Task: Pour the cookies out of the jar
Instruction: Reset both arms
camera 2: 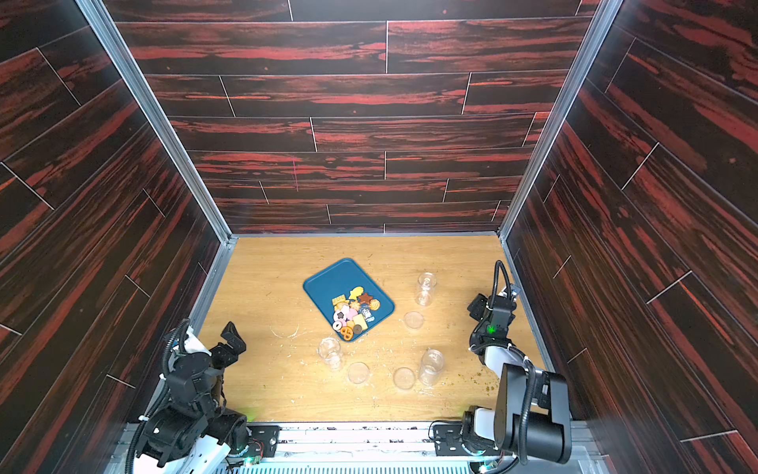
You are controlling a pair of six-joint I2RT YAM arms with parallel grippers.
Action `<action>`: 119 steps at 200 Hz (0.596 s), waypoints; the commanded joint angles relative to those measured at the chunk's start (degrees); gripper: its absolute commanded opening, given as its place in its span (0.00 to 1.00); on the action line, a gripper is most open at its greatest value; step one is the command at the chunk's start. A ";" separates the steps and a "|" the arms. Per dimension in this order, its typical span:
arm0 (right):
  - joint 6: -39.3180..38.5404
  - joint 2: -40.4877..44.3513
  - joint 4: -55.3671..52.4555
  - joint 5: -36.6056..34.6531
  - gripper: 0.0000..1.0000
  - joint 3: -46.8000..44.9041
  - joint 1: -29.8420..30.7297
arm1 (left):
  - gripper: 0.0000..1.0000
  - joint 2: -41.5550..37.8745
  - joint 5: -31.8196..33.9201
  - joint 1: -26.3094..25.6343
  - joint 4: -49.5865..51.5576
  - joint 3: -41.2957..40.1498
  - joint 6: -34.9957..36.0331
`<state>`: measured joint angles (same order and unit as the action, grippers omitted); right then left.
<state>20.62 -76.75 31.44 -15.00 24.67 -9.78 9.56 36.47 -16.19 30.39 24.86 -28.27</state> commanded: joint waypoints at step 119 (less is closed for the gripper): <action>-5.94 -9.03 12.67 9.38 0.81 1.28 -2.26 | 1.00 40.08 0.61 11.97 -43.46 -6.56 8.20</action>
<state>15.57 -84.64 41.36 -6.85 24.99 -11.66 43.22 38.26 -6.61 -1.02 18.22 -20.78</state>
